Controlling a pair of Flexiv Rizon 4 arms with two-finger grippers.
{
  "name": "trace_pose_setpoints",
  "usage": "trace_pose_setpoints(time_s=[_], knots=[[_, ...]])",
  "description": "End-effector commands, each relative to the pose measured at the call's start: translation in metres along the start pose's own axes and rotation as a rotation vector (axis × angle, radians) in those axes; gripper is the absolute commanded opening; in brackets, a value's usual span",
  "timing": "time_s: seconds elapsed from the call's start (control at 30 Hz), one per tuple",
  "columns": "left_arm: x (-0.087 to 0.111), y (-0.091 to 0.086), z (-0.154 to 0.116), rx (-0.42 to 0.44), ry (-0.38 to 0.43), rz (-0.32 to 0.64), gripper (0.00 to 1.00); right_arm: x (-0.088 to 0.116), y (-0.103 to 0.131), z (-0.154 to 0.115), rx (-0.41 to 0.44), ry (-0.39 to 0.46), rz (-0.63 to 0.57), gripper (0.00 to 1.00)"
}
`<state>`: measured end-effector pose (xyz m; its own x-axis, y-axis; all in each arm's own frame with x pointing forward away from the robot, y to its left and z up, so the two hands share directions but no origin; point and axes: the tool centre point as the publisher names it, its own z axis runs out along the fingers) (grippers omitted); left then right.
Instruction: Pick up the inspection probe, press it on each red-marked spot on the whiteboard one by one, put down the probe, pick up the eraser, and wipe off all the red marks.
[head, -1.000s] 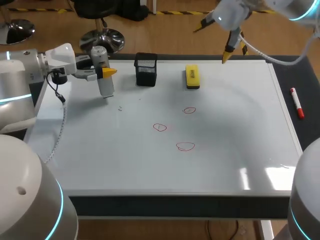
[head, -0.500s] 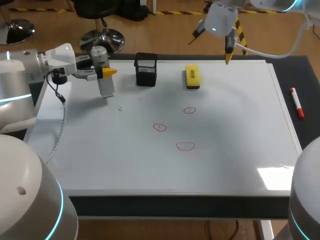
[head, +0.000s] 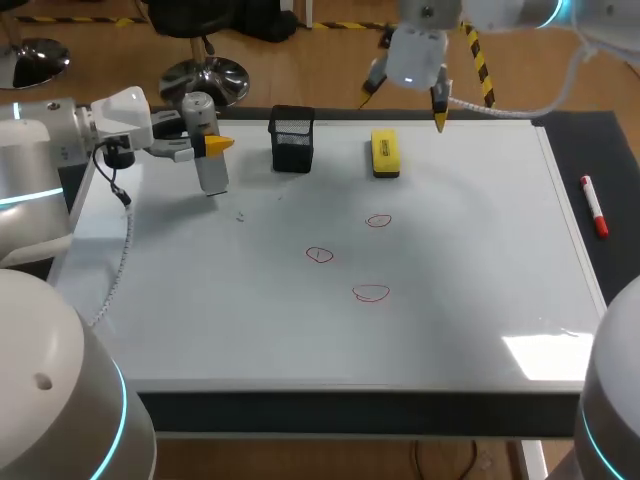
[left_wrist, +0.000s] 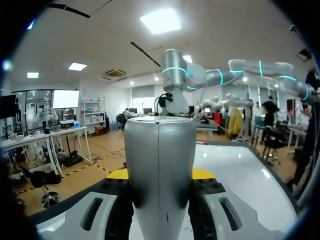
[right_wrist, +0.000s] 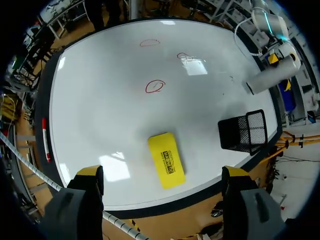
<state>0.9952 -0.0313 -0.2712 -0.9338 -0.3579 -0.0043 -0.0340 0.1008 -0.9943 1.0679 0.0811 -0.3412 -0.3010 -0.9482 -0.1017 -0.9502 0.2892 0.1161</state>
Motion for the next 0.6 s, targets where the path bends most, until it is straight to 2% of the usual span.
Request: trace_pose_setpoints(time_s=[0.03,0.23,0.6], knots=[[0.000,-0.001,0.000,0.001,-0.001,0.001,0.00,-0.004,-0.001,0.005,0.011,0.034,-0.012,1.00],[0.000,-0.001,0.000,0.001,-0.001,0.001,0.00,0.000,0.003,0.016,0.032,0.054,-0.091,1.00],[0.000,-0.001,0.000,0.001,-0.001,0.001,0.00,0.007,-0.005,0.030,0.035,0.077,-0.130,1.00]])
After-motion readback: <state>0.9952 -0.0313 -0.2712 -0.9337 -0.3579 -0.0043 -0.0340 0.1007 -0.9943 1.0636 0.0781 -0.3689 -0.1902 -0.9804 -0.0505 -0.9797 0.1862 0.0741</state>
